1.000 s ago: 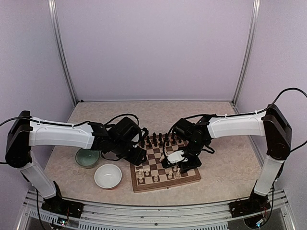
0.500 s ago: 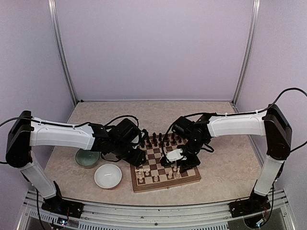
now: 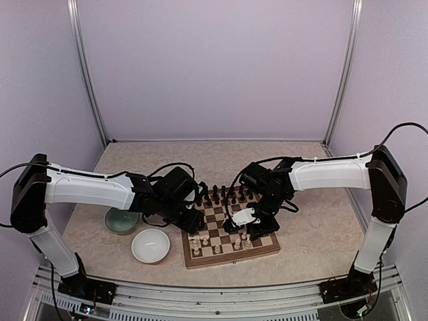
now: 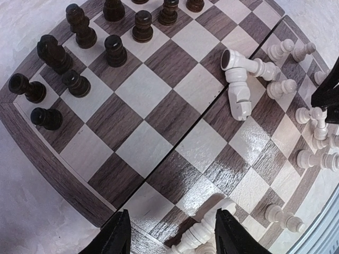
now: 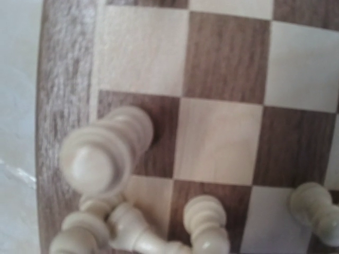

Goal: Set up the chess pieces on the board
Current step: Adjust the chess pile on the chessboard, then pick up the chess pile from the chessboard.

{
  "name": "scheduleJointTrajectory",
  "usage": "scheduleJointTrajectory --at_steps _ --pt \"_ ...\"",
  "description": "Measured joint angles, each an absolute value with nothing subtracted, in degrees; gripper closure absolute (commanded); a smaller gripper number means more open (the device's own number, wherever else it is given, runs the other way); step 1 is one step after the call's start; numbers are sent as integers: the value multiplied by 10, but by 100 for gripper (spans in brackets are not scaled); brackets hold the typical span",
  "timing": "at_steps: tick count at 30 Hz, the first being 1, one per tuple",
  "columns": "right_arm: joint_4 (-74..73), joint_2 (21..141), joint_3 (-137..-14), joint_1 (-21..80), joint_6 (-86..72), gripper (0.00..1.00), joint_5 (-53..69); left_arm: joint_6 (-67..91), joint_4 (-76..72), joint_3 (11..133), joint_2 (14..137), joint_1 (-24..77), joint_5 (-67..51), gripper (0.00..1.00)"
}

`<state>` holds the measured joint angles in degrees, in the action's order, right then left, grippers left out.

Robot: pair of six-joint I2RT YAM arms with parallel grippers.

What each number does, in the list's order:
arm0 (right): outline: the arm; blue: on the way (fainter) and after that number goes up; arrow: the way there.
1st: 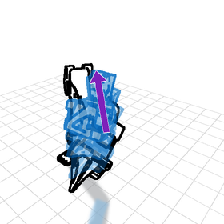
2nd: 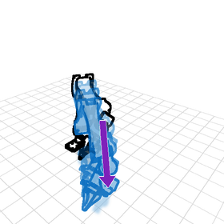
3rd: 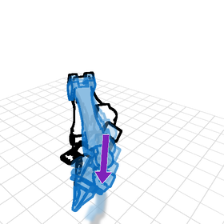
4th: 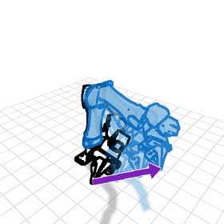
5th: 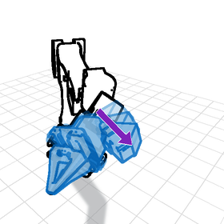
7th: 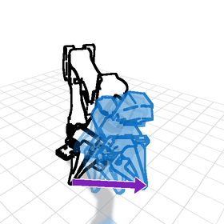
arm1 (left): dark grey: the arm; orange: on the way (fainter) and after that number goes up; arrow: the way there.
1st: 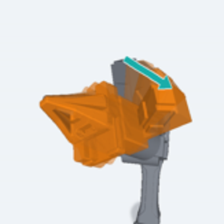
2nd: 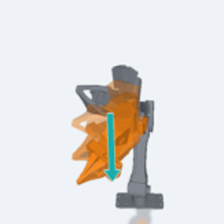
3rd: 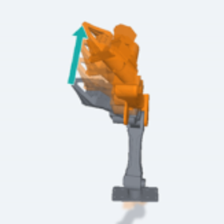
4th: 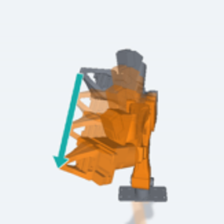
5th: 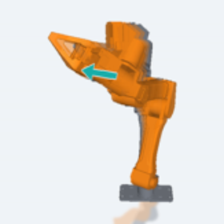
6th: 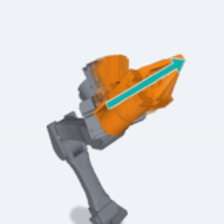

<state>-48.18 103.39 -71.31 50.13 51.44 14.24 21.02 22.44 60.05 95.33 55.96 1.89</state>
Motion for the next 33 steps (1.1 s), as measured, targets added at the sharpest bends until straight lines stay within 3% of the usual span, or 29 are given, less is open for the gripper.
scheduleJointTrajectory --at_steps 12,22,26,28,33 --pt "-488 1030 -712 501 510 96 134 210 224 601 954 560 19 45" --pt "-486 1001 -695 486 498 98 127 209 223 602 954 576 24 46" --pt "-483 976 -690 476 485 89 138 204 218 604 948 616 44 46" --pt "-476 954 -686 465 476 77 150 203 219 616 945 651 62 46" --pt "-437 865 -661 402 443 59 176 203 215 686 950 731 97 47"
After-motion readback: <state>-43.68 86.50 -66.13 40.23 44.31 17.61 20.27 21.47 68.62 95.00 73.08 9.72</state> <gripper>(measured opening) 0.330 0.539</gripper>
